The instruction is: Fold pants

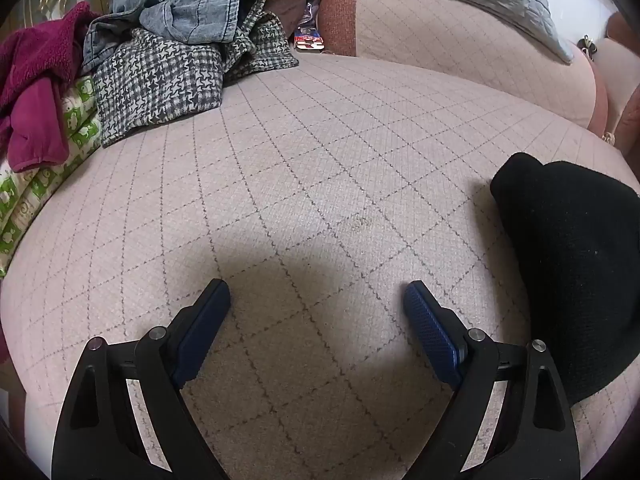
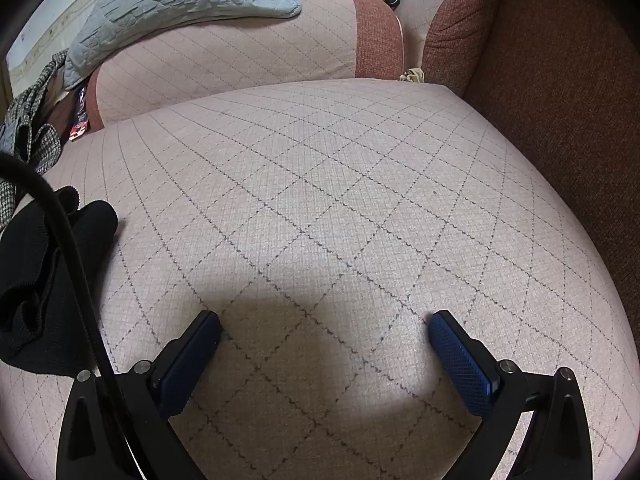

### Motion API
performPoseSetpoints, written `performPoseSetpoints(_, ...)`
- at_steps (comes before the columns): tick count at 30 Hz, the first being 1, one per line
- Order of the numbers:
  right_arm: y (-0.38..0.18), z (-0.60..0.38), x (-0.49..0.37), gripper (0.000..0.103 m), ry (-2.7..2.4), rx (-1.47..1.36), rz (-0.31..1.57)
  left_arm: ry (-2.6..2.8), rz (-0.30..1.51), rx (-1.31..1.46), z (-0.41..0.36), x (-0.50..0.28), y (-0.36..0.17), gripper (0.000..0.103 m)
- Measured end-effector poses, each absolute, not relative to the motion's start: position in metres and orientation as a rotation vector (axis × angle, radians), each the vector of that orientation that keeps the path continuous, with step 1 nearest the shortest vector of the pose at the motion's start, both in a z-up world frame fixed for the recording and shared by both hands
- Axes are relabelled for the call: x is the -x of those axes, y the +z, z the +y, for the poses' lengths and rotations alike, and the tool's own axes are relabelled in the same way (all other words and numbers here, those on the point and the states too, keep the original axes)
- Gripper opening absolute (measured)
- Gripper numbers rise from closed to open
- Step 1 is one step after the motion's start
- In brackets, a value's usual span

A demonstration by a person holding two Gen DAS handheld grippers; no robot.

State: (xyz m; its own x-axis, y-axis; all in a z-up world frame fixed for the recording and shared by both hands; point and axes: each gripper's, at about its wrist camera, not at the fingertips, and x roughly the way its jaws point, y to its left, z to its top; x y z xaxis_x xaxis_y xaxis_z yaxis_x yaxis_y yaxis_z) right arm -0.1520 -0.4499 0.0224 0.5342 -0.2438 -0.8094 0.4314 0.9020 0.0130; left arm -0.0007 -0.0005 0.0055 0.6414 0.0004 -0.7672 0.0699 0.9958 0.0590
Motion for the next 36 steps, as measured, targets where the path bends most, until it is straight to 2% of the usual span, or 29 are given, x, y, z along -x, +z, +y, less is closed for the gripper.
performPoseSetpoints(36, 0.0257, -0.4487, 0.1512, 0.103, -0.409, -0.217, 0.919, -0.034, 0.876, -0.096, 0.0001, 0.0012, 0.0002, 0.091)
